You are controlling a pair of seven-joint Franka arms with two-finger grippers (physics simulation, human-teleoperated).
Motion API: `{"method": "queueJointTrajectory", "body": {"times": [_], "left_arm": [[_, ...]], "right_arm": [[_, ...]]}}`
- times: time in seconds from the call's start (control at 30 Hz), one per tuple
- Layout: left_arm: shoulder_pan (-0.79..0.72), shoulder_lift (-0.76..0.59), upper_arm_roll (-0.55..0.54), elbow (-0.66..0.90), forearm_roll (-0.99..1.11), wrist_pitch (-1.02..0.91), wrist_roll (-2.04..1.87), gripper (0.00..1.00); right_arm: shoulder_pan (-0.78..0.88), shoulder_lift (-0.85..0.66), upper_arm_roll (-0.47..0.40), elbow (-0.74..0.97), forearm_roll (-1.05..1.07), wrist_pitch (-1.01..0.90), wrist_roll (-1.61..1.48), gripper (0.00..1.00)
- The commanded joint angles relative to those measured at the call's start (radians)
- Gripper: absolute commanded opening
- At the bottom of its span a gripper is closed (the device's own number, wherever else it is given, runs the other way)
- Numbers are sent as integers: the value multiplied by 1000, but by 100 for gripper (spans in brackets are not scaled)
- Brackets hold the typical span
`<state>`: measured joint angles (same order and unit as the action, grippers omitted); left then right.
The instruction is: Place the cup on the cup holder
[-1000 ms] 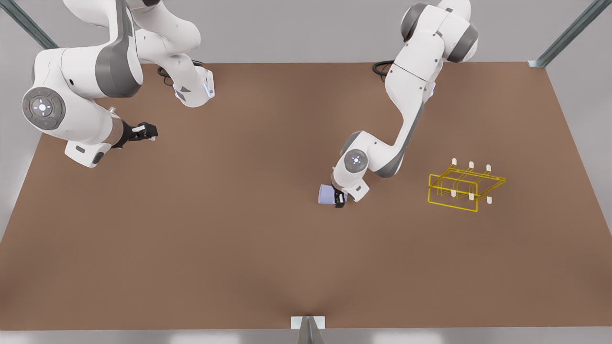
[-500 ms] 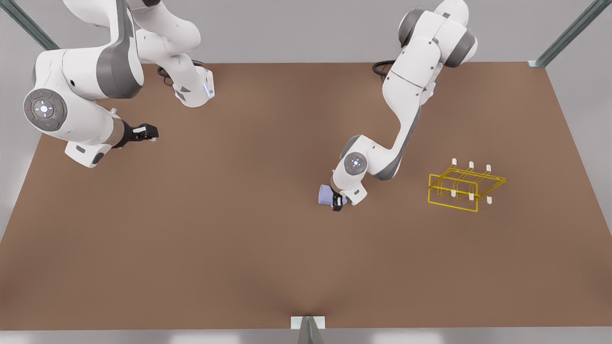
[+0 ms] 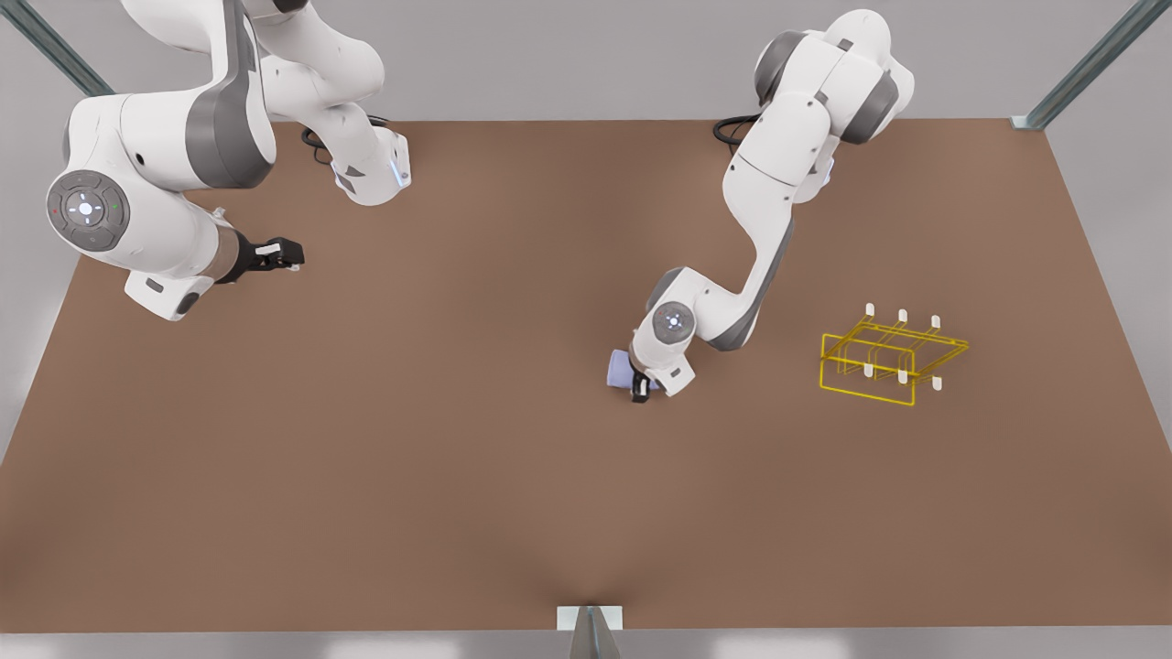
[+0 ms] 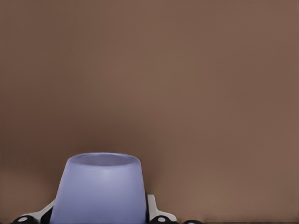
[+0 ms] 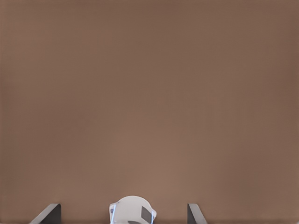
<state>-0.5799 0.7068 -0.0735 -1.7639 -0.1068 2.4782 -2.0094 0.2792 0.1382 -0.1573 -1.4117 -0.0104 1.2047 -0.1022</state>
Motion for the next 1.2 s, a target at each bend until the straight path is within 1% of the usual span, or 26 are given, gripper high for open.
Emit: {"method": "queueJointTrajectory", "body": {"times": [0.0,0.03,0.07,0.13,0.17,0.2,0.23,0.27,0.3,0.33,0.37,0.4,0.43,0.47,0.5,0.53,0.57,0.67,0.7,0.8,0.83,1.0,1.03,1.07,1.17], "left_arm": [[0,-1,0,1,2,1,24,69],[3,-12,0,7,1,-7,20,70],[11,-55,3,14,-24,-45,20,72],[14,-89,23,26,-24,-120,17,73],[14,-98,58,60,-24,-179,14,73],[12,-90,104,200,-24,-375,-8,73],[9,-86,179,312,-21,-530,-17,73],[3,-86,224,414,66,-691,-18,73],[8,-86,224,483,179,-775,-18,74],[-1,-86,288,498,217,-772,-9,74],[-115,-86,463,498,234,-768,12,75],[-283,-84,701,489,228,-762,110,75],[-419,-58,882,442,229,-746,162,75],[-526,3,1021,408,233,-728,181,75],[-597,52,1116,385,245,-717,184,75],[-621,105,1181,385,254,-703,186,75],[-621,141,1210,382,291,-700,189,75],[-633,240,1241,271,458,-662,186,75],[-681,269,1285,210,489,-644,186,75],[-805,295,1334,32,590,-639,186,75],[-819,324,1344,9,599,-639,186,75],[-813,387,1339,-42,644,-618,152,75],[-785,387,1331,-42,645,-596,141,75],[-787,387,1331,-66,645,-565,141,75],[-790,390,1311,-118,645,-559,121,75]], "right_arm": [[0,0,-1,0,0,-1,10,100],[0,0,-1,0,1,-1,10,100],[0,0,-1,0,0,-1,10,100],[0,1,-1,0,1,-1,9,100],[0,1,-1,0,1,-1,7,100],[0,1,-1,0,1,-1,7,100],[0,3,-1,0,1,-1,7,100],[0,3,-1,0,1,-1,7,100],[0,3,-1,0,1,-1,6,100],[0,3,-1,0,1,-1,4,100],[-2,3,-1,0,0,-1,4,100],[-2,3,-1,0,1,-1,3,100],[-2,3,-1,0,0,-1,4,100],[-2,3,-1,0,1,-1,3,100],[-2,3,-1,0,0,-1,4,100],[-2,3,-1,0,0,-1,3,100],[-2,3,-1,0,1,-1,3,100],[-3,3,-2,-1,0,-1,3,100],[-3,3,-2,-1,0,-1,3,100],[-3,3,-2,-1,0,-1,3,100],[-3,3,-2,-1,0,-1,3,100],[-3,3,-1,-4,0,-1,3,100],[-3,3,-1,-4,0,-1,3,100],[-3,3,-1,-4,0,-1,3,100],[-2,9,-1,-4,0,1,4,100]]}}
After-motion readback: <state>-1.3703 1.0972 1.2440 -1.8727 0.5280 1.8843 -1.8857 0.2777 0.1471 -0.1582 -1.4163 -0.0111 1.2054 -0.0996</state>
